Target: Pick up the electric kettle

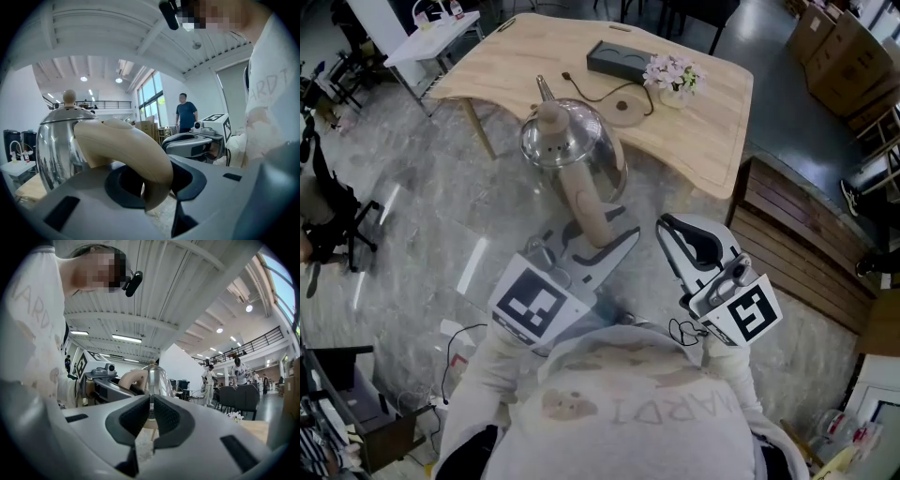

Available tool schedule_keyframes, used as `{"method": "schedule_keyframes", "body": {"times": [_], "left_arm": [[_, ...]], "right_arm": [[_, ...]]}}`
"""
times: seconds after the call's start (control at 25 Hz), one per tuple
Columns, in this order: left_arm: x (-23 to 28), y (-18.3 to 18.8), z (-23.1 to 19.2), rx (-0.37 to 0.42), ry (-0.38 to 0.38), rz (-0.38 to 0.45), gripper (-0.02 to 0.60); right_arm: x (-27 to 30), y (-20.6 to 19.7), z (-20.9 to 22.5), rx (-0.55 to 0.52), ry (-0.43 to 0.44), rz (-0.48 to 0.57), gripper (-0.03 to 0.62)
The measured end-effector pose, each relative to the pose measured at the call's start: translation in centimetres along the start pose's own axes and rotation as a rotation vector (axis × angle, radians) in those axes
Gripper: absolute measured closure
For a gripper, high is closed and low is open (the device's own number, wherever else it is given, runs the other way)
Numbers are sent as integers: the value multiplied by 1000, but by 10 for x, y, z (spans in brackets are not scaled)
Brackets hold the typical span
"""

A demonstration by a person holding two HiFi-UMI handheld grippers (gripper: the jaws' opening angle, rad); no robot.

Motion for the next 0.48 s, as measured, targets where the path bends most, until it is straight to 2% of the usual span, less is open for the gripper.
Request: {"method": "schedule_keyframes", "body": {"times": [0.48], "left_arm": [[-4,9,7,-9,26,31,461]], "right_arm": [[-4,5,-1,-14,18,15,560]]}}
Point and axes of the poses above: the fingertips, and each gripper's own axes: x forward along the fingers, z to its right, y out of its top, the point moved 3 cm from there along -x, backward along the fingers, and after that the axes turned 12 degrees about -x, right-handed, at the moved point
